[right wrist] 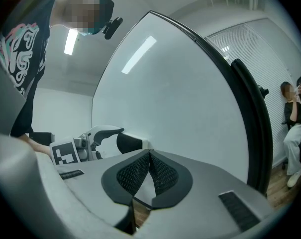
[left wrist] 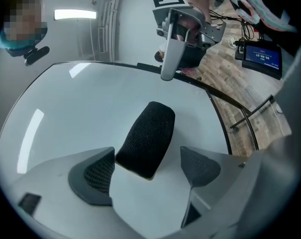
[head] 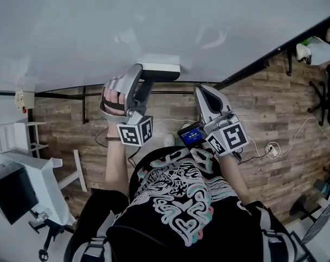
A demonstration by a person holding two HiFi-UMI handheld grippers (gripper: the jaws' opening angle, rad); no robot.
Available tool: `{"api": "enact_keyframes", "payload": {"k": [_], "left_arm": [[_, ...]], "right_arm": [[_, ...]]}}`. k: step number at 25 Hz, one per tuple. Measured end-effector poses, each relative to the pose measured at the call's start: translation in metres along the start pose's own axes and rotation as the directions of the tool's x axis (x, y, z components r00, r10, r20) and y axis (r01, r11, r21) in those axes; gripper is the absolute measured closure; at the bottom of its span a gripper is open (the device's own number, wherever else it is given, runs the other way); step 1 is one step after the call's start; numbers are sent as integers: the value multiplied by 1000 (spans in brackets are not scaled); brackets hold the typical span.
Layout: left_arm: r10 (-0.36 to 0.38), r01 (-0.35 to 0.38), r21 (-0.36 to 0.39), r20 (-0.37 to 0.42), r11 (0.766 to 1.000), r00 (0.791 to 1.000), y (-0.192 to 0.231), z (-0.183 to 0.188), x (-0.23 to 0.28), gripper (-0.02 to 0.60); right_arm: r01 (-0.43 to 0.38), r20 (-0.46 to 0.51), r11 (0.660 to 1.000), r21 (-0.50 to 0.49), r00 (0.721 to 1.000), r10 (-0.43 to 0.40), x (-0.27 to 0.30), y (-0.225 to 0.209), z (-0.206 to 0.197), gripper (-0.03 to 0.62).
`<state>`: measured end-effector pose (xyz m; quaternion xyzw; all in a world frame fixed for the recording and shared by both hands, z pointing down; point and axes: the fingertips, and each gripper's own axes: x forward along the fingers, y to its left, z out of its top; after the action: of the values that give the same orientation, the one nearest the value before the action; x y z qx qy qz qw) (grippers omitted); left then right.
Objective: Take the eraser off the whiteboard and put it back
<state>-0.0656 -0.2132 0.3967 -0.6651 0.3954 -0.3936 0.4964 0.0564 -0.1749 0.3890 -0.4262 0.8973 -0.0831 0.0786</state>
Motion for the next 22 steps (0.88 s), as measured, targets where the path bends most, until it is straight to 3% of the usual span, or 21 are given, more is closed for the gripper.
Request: {"api": "enact_keyframes", "payload": {"k": [6,11,14,22], "left_arm": [[25,-25,9,15,1000,1000,3,2,7,227],[30,-30,30,13,999,999,7,1,14,229],[41,-41,37,14,998,999,10,1,12,268],[34,-35,30,14,999,999,10,0,10,267]], "right_arm": [[9,-11,1000,4,1000,-9,-4,-9,-5,565],[6,-13,1000,-2,1000,-6,-4,-6,-3,565],[15,-13,1000,-5,1000,-15,-7,-7,-3,565],[44,-15,999,-12,999,-44,-13,-11,-4,565]]}}
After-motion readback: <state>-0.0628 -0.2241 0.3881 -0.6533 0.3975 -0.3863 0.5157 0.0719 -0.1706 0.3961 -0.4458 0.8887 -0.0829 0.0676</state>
